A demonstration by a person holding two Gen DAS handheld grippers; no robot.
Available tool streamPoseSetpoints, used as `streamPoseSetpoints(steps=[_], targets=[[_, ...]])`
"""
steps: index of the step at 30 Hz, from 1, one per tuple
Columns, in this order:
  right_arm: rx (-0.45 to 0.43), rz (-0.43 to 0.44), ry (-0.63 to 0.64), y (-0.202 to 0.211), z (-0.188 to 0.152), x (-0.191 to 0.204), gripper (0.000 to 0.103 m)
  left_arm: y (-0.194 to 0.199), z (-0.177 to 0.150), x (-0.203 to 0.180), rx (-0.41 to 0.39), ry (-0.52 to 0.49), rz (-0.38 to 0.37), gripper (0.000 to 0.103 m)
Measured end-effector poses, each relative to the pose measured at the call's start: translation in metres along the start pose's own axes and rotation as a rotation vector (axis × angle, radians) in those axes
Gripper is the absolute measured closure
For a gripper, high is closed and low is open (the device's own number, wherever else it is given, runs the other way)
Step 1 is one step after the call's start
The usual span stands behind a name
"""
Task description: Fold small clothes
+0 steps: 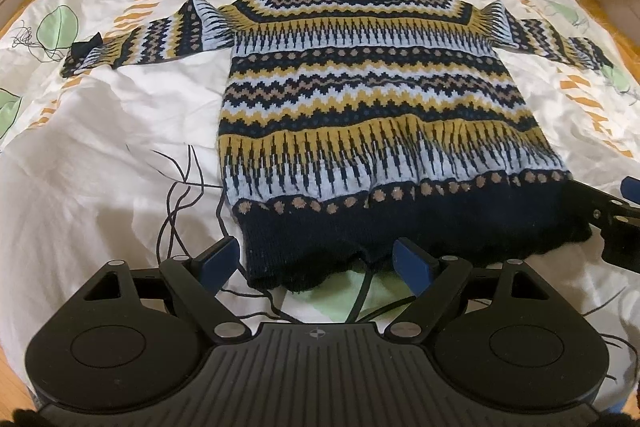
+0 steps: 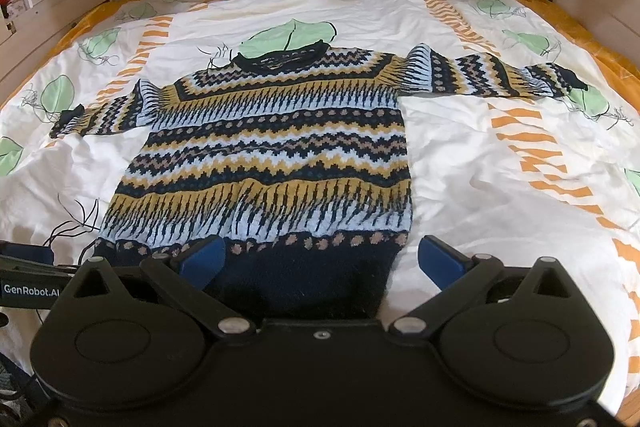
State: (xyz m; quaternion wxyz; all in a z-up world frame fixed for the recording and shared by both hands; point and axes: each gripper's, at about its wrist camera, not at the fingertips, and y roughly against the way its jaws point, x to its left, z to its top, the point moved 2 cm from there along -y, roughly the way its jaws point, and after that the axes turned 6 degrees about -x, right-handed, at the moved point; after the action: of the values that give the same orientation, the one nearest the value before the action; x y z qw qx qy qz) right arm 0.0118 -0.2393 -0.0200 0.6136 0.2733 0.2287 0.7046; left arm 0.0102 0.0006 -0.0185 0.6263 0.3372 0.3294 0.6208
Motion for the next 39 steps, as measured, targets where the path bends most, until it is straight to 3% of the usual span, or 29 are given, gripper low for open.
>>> streamPoseSetpoints(steps=[39], targets=[[0.037, 0.027, 0.0, -0.0072, -0.0012, 0.0038, 0.001, -0.005, -0.0006, 0.0004, 0.015, 0.006, -0.021, 0.02]])
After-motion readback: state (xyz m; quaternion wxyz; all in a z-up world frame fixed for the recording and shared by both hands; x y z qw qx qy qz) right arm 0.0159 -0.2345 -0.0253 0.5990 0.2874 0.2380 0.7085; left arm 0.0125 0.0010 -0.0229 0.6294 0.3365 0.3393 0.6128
